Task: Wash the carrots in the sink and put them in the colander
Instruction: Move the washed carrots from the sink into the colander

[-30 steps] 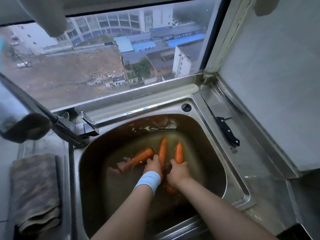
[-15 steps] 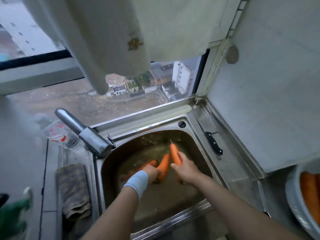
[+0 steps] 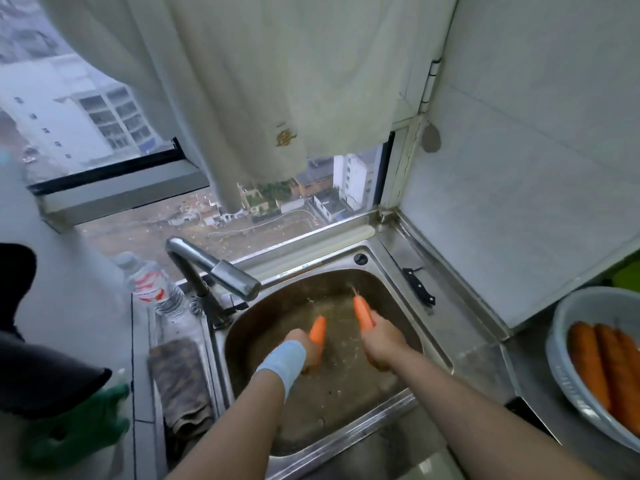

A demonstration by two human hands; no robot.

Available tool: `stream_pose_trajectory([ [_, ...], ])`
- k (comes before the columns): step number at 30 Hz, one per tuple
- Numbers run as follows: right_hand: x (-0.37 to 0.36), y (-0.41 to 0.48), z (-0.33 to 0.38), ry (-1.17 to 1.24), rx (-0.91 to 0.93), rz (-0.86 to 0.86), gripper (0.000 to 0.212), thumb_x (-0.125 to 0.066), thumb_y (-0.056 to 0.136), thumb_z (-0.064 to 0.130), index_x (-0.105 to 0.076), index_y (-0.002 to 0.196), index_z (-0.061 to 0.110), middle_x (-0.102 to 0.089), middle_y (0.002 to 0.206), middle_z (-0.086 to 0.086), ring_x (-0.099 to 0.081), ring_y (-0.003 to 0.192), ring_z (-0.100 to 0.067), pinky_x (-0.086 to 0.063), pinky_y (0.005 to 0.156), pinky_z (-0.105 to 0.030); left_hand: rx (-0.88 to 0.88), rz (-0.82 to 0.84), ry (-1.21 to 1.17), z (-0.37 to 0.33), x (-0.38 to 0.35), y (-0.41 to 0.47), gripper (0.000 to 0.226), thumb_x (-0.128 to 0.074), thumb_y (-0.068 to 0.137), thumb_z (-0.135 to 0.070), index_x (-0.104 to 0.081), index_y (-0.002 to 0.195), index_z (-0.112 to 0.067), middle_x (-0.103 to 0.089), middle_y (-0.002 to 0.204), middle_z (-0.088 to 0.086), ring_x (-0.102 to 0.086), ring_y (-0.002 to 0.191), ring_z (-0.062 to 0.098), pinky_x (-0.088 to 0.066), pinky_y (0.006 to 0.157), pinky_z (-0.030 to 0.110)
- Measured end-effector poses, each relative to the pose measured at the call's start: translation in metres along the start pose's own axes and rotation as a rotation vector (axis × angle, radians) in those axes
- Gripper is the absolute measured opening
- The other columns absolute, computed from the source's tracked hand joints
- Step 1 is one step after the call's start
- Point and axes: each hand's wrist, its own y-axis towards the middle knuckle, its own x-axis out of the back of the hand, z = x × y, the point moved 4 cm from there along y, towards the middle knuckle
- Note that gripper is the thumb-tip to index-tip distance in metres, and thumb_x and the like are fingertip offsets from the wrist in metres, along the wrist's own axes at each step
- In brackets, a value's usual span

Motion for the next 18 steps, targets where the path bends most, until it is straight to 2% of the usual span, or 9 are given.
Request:
stream_pose_trajectory([
  [2,-0.004,-0.015,-0.004,-0.041,-0.081,0.153,0.042,-0.047,0.104,0.048,-0.065,0.114,0.011,-0.066,0.096,-0.011,-0.063,0.076,-0.024,-0.058,0.071,-0.036,0.012,-0.016,-0.032,0.003,-0.002,-0.007,0.068,-0.046,0.091,-0.068,-0.070,0.115,-0.009,-0.072,0.110,0.013,-0.067,0.098,0.031,-0.048,0.088,0.035],
  [4,-0.005,-0.017,-0.002,-0.020,0.051,0.064,0.038,-0.048,0.104,0.039,-0.060,0.133,0.019,-0.066,0.100,-0.005,-0.065,0.080,-0.019,-0.055,0.067,-0.034,-0.039,-0.070,-0.024,0.001,0.005,-0.015,0.047,-0.050,0.096,-0.049,-0.063,0.127,-0.016,-0.069,0.116,0.009,-0.064,0.108,0.031,-0.046,0.098,0.037],
  [6,-0.002,-0.019,0.001,0.014,0.169,-0.086,0.050,-0.044,0.104,0.040,-0.040,0.153,0.032,-0.067,0.113,-0.005,-0.065,0.081,-0.013,-0.049,0.064,-0.030,-0.093,-0.076,0.050,-0.006,0.011,-0.014,0.039,-0.053,0.099,-0.032,-0.057,0.135,-0.018,-0.069,0.111,0.008,-0.066,0.100,0.028,-0.048,0.087,0.033],
  [7,-0.002,-0.019,0.002,0.018,0.165,-0.090,0.049,-0.044,0.104,0.041,-0.043,0.151,0.030,-0.068,0.115,-0.008,-0.065,0.081,-0.015,-0.050,0.066,-0.032,-0.091,-0.057,0.090,-0.006,0.011,-0.013,0.040,-0.053,0.099,-0.035,-0.059,0.134,-0.016,-0.070,0.106,0.009,-0.067,0.096,0.028,-0.047,0.079,0.031],
  [10,-0.009,-0.034,-0.008,0.001,0.001,0.053,0.030,-0.052,0.099,0.041,-0.064,0.116,0.019,-0.067,0.101,-0.009,-0.063,0.084,-0.026,-0.059,0.080,-0.040,-0.073,-0.034,0.112,-0.003,0.006,-0.023,0.041,-0.054,0.100,-0.035,-0.064,0.127,-0.007,-0.069,0.118,0.014,-0.067,0.109,0.031,-0.044,0.076,0.028],
  [13,-0.003,-0.044,-0.005,0.057,0.137,-0.093,0.044,-0.047,0.103,0.038,-0.052,0.145,0.028,-0.067,0.122,-0.009,-0.065,0.099,-0.025,-0.054,0.085,-0.038,-0.084,-0.100,0.117,-0.003,0.011,-0.037,0.035,-0.050,0.098,-0.026,-0.060,0.130,-0.015,-0.067,0.114,0.011,-0.065,0.100,0.030,-0.044,0.078,0.031],
  [14,0.000,-0.047,-0.005,0.054,0.139,-0.106,0.047,-0.046,0.103,0.041,-0.048,0.148,0.027,-0.066,0.126,-0.012,-0.066,0.103,-0.028,-0.054,0.089,-0.040,-0.094,-0.102,0.149,-0.005,0.009,-0.035,0.043,-0.048,0.099,-0.027,-0.052,0.141,-0.021,-0.065,0.118,0.012,-0.063,0.099,0.031,-0.044,0.078,0.033],
  [16,0.001,-0.054,-0.012,0.020,0.048,0.014,0.049,-0.050,0.100,0.052,-0.062,0.131,0.015,-0.069,0.111,-0.017,-0.069,0.091,-0.033,-0.059,0.089,-0.046,-0.119,-0.069,0.188,-0.004,0.004,-0.032,0.058,-0.046,0.099,-0.035,-0.031,0.154,-0.030,-0.056,0.133,0.013,-0.062,0.101,0.033,-0.049,0.081,0.035],
  [18,0.003,-0.064,-0.020,0.035,-0.004,0.131,0.046,-0.058,0.098,0.049,-0.067,0.117,0.008,-0.070,0.107,-0.019,-0.069,0.087,-0.032,-0.059,0.084,-0.042,-0.099,-0.055,0.131,-0.007,0.000,-0.039,0.054,-0.045,0.095,-0.053,-0.052,0.140,-0.023,-0.065,0.112,0.011,-0.065,0.083,0.030,-0.052,0.072,0.035],
])
